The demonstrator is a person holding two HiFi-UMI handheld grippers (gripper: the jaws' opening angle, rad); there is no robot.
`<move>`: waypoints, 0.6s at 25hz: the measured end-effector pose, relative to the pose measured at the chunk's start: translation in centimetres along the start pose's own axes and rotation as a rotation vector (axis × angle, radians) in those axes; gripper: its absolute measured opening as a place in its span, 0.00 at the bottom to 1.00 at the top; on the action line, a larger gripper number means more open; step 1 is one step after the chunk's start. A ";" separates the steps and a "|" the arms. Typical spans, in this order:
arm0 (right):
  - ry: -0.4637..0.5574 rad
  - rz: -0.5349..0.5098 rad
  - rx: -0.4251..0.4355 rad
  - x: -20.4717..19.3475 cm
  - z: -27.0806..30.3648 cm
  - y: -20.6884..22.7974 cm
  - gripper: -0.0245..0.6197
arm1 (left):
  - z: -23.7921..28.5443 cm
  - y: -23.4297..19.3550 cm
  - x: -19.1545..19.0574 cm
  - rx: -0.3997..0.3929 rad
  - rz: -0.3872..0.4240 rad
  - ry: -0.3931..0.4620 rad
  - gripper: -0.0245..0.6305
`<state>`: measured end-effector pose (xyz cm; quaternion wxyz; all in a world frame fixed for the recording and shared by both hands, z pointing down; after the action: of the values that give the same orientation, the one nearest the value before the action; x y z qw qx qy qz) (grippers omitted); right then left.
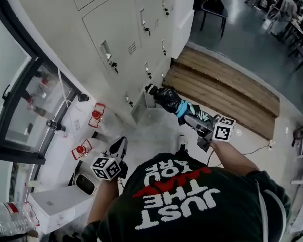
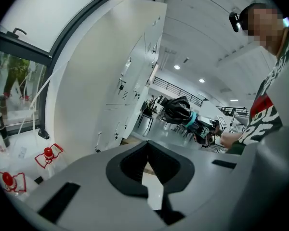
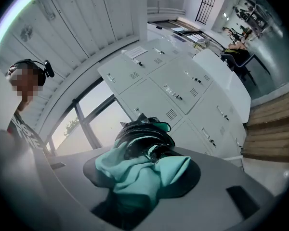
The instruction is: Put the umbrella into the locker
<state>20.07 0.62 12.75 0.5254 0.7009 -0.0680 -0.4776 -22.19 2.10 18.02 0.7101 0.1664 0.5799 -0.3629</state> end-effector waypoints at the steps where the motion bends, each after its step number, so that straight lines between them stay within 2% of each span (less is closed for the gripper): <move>1: -0.018 -0.004 0.016 1.7 0.6 1.6 0.40 | 1.8 0.0 0.2 0.018 -0.003 -0.004 0.05; 6: -0.127 -0.021 0.090 10.9 3.8 9.6 0.40 | 11.5 0.2 2.3 0.111 -0.062 0.016 0.05; 9: -0.179 -0.018 0.121 15.0 6.1 13.5 0.40 | 15.8 -0.5 3.7 0.157 -0.062 0.003 0.05; 12: -0.203 -0.012 0.123 16.6 8.2 16.5 0.40 | 18.3 -2.1 4.0 0.177 -0.047 -0.026 0.05; 15: -0.203 -0.002 0.112 16.1 10.3 18.7 0.40 | 19.4 -4.5 3.1 0.170 -0.035 -0.048 0.05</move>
<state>28.63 -24.06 18.19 0.4752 0.6773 -0.1467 -0.5421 -11.54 -14.67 21.16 0.7009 0.2070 0.5327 -0.4269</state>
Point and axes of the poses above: the fingertips, and each gripper's own axes: z forward along the fingers, y to its right, x out of its top, the point moved 10 cm from there along -z, backward along the fingers, and after that the axes turned 15 degrees about z, right-handed, at the moved point
